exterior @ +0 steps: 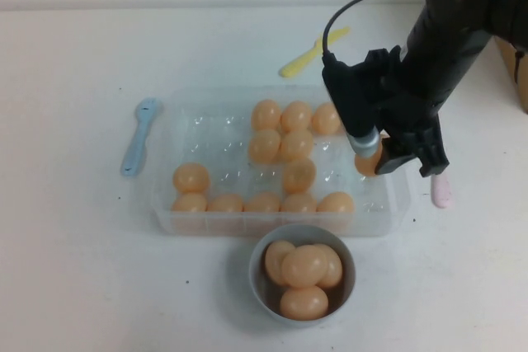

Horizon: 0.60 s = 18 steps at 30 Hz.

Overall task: Take an egg out of the egg box
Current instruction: Place the egg in the bowl

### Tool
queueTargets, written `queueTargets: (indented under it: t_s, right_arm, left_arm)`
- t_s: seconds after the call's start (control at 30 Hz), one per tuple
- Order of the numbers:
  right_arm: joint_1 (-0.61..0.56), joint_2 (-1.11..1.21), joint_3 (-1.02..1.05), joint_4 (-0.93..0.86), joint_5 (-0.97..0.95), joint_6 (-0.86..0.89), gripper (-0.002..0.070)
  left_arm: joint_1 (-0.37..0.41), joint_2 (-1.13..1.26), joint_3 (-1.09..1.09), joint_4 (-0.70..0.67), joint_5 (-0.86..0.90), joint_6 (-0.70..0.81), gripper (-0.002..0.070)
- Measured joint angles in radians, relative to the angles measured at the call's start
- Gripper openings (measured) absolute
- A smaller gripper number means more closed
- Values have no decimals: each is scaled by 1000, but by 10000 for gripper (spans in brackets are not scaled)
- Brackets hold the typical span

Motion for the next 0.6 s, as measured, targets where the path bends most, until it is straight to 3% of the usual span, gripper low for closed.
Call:
queueTargets:
  t_s: [0.4,0.6]
  right_arm:
    - [219,-25,0,69,8,51,351]
    - [235,56,0,98,5,53,351]
  left_arm:
    - [0,0,0,0,2,0,-4]
    - [0,0,0,0,2,0,-5]
